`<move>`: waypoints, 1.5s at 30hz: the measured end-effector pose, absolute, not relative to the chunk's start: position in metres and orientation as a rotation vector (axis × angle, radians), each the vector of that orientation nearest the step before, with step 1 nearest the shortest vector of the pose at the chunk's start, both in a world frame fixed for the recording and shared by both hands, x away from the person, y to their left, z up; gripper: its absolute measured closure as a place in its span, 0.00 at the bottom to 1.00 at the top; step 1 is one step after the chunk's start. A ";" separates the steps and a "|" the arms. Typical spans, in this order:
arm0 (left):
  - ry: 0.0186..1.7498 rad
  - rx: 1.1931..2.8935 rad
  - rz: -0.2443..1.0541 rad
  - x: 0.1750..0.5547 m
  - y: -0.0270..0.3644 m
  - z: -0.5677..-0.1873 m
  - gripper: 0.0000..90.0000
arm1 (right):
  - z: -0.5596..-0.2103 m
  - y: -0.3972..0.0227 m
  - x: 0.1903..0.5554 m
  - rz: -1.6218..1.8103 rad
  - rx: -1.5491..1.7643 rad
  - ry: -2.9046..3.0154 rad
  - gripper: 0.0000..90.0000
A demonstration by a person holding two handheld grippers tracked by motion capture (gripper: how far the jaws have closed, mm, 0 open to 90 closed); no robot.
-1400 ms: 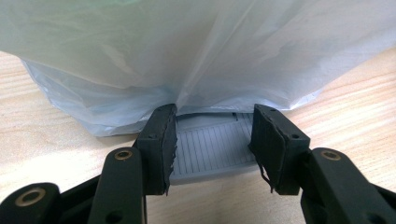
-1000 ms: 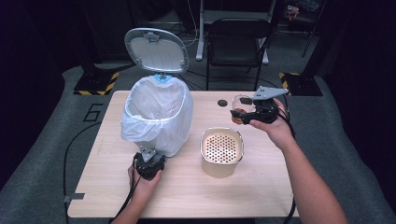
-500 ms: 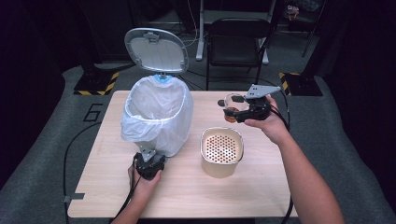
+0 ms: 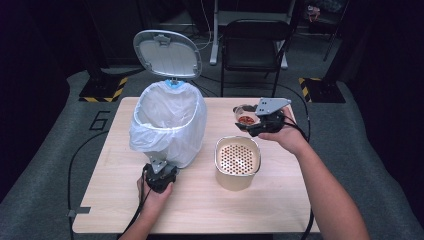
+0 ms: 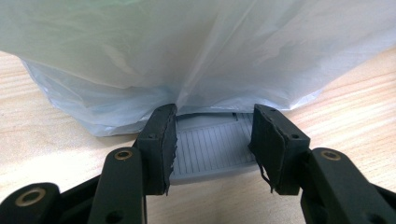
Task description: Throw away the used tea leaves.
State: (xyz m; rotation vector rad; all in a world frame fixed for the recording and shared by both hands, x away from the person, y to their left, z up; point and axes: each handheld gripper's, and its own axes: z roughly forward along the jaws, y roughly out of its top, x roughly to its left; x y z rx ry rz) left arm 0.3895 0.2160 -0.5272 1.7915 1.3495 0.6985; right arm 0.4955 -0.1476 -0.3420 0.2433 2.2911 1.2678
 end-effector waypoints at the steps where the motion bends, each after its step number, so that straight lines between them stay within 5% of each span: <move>1: 1.350 1.788 0.698 0.390 0.216 -0.527 0.56 | -0.342 -0.147 0.494 1.264 0.227 2.275 0.41; 45: 1.348 1.799 0.699 0.389 0.216 -0.527 0.56 | -0.394 -0.109 0.413 0.074 -0.875 1.571 0.44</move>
